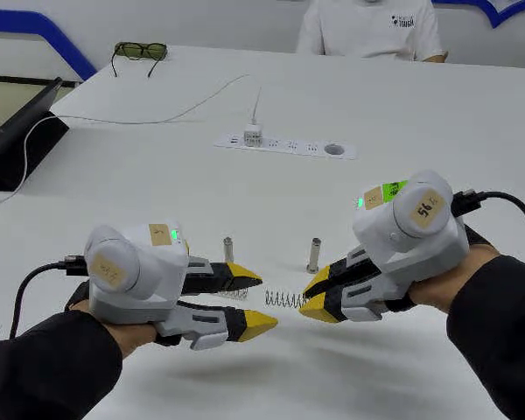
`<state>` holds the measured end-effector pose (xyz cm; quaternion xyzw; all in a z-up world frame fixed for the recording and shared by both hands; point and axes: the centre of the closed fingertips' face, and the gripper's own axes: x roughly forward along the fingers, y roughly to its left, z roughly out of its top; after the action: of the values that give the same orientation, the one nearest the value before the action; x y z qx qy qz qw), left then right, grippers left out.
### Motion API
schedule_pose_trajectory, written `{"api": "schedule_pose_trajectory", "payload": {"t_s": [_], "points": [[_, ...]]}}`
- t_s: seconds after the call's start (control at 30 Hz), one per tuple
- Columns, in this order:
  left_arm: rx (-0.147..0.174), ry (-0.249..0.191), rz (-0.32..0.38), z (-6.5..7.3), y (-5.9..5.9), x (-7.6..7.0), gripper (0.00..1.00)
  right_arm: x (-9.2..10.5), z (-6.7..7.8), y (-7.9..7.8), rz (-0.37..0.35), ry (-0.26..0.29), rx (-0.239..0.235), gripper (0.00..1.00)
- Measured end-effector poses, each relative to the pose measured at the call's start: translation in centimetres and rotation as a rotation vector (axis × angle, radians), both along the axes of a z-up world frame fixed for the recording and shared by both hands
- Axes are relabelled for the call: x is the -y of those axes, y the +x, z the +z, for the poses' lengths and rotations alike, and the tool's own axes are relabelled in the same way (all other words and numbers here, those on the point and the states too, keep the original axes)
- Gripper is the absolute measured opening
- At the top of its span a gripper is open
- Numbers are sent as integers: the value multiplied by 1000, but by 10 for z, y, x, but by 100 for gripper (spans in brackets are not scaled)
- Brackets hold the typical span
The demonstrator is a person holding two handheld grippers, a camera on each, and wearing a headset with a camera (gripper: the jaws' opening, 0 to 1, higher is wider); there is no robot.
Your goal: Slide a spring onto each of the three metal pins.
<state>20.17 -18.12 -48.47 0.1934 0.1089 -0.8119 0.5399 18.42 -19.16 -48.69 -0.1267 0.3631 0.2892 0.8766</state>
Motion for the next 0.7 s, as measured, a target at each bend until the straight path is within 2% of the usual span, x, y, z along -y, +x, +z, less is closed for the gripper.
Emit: {"api": "schedule_pose_trajectory", "payload": {"t_s": [0.33, 0.5, 0.7], "points": [[26, 9, -50, -4, -10, -2, 17, -7, -1, -4, 34, -3, -25, 11], [37, 17, -58, -7, -11, -2, 14, -10, 0, -6, 46, -5, -35, 11], [31, 24, -57, -8, -12, -3, 13, -13, 9, -6, 53, -6, -24, 11]]}}
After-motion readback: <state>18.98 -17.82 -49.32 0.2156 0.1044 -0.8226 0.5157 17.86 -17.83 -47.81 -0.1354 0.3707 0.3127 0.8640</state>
